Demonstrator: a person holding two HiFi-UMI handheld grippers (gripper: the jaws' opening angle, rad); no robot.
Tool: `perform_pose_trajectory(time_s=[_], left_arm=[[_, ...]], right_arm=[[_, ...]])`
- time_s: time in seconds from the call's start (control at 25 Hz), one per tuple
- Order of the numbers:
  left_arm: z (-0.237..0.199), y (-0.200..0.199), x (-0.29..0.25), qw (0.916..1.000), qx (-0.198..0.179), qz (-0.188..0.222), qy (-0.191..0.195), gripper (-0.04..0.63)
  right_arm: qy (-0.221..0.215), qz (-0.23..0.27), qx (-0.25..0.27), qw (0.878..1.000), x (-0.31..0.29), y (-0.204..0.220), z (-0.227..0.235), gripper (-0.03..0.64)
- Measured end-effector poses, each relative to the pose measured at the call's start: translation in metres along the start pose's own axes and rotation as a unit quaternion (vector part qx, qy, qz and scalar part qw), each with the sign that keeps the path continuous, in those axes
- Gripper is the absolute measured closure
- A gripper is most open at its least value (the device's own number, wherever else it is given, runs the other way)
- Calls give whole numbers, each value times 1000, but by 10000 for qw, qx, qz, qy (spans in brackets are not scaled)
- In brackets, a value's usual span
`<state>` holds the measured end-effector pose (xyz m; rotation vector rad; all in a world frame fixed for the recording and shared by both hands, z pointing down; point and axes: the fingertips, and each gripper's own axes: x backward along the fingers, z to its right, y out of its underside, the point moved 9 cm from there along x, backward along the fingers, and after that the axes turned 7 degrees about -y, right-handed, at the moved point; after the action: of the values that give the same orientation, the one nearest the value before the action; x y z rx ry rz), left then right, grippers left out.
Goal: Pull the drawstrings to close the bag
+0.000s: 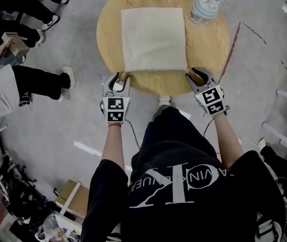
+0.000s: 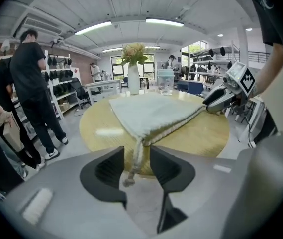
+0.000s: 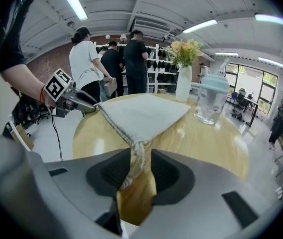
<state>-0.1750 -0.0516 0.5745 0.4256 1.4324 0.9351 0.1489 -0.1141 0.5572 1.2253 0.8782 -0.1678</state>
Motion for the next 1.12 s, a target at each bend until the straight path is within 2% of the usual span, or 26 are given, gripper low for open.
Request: perform_pose_trajectory(time_s=[0.12, 0.2, 0.24, 0.32, 0.48, 0.68, 0.92, 1.12], left_arm=[[3, 0, -6, 9995, -279, -106, -110, 452], [7, 0, -10, 9993, -313, -197, -101, 524], [8, -1, -11, 9993, -289, -222, -92, 550], [8, -2, -10, 9996, -185, -201, -99, 558], [1, -10, -1, 9999, 118, -2, -112, 563], [-17, -36, 7, 9983, 351, 440, -154, 565], [-42, -84, 20, 9923, 554, 1094, -185, 565], [-59, -112, 28, 9864, 683, 1469, -264, 566]], right_arm=[[-95, -197, 250, 9994, -8, -1, 0, 479], [-110, -408, 458, 9981, -13, -3, 0, 507], [-96, -463, 525, 9975, -14, -4, -1, 542], [-94, -413, 446, 9981, -14, -6, -3, 571], [-49, 91, 17, 9999, -1, -15, -2, 583], [275, 689, -184, 9971, 14, -41, 6, 586], [556, 1568, -766, 9831, 34, -81, 17, 588], [928, 1837, -758, 9756, 44, -108, 21, 591]])
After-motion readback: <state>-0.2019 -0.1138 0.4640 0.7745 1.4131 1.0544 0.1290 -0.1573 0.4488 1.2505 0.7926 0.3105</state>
